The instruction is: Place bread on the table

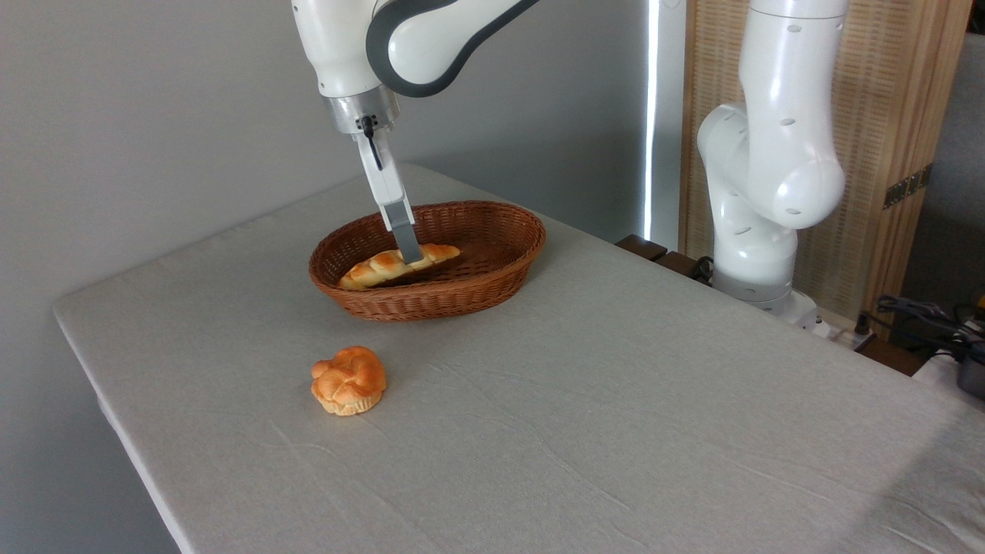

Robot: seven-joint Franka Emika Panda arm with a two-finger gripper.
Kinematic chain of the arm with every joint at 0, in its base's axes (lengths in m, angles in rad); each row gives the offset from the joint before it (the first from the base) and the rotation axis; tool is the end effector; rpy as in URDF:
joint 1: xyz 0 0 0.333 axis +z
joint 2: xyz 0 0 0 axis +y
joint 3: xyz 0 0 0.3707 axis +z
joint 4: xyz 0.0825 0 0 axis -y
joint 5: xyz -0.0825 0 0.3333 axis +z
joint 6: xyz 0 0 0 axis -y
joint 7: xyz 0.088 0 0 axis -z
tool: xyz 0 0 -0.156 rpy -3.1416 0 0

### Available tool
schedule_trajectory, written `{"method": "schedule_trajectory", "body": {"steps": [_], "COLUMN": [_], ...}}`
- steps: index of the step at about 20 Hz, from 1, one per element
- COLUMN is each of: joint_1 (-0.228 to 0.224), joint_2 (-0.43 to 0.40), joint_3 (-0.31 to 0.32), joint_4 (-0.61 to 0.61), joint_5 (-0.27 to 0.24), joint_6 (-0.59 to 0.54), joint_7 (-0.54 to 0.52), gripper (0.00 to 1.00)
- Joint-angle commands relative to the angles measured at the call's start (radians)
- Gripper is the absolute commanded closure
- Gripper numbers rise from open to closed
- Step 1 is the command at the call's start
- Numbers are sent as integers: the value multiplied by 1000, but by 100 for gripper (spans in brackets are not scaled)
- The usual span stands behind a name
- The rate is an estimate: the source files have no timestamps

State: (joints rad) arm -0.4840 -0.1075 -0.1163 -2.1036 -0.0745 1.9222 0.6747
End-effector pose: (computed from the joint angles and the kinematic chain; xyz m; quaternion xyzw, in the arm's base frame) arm 0.3708 -0.2663 0.4858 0.8114 -0.5827 -0.0361 0.0296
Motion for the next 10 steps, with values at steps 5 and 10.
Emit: {"method": "schedule_trajectory", "body": {"steps": [5,10], "joint_1": [4,5], "joint_2": [-23,-23], "joint_3": [107,148], "joint_4": [141,227], "joint_5": [-97,-96], "joint_6": [-196,-246], "joint_7": [17,46], "gripper": [79,79]}}
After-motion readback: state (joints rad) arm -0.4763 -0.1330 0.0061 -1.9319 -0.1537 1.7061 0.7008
